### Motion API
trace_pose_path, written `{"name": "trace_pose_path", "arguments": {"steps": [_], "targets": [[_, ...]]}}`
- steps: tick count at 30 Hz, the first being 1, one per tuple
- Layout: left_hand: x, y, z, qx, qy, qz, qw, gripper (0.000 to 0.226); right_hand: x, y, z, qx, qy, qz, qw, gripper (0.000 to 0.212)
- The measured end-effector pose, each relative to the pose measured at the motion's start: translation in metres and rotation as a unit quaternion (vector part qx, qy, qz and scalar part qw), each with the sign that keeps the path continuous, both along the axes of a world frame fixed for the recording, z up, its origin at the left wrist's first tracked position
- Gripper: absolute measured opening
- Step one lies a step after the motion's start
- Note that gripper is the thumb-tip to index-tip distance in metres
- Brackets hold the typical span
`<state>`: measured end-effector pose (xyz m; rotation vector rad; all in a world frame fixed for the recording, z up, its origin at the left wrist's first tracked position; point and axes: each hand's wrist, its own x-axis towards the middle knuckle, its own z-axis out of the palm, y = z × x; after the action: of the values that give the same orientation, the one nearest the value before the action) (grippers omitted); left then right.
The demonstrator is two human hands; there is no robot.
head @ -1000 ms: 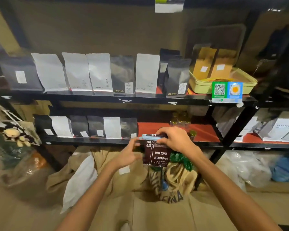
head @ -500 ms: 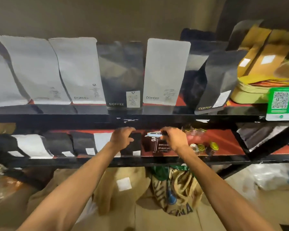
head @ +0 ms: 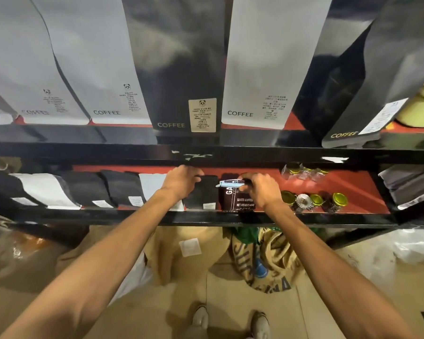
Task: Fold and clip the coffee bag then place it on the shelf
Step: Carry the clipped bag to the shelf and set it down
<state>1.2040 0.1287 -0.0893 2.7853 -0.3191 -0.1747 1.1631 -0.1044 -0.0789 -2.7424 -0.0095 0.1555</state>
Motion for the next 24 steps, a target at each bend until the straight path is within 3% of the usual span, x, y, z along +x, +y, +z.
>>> {"name": "trace_pose_path", "arguments": {"steps": [11,24], "targets": [[0.003,0.006,-0.005,0.016,-0.027,-0.05,0.998,0.027,0.009,0.001,-0.008,-0.003,-0.008,-0.004,1.0,0.036],[0.006,0.002,-0.005,-0.061,0.006,-0.023,0.998,0.038,0.01,0.001,-0.015,-0.003,0.009,0.004,1.0,0.037]]}}
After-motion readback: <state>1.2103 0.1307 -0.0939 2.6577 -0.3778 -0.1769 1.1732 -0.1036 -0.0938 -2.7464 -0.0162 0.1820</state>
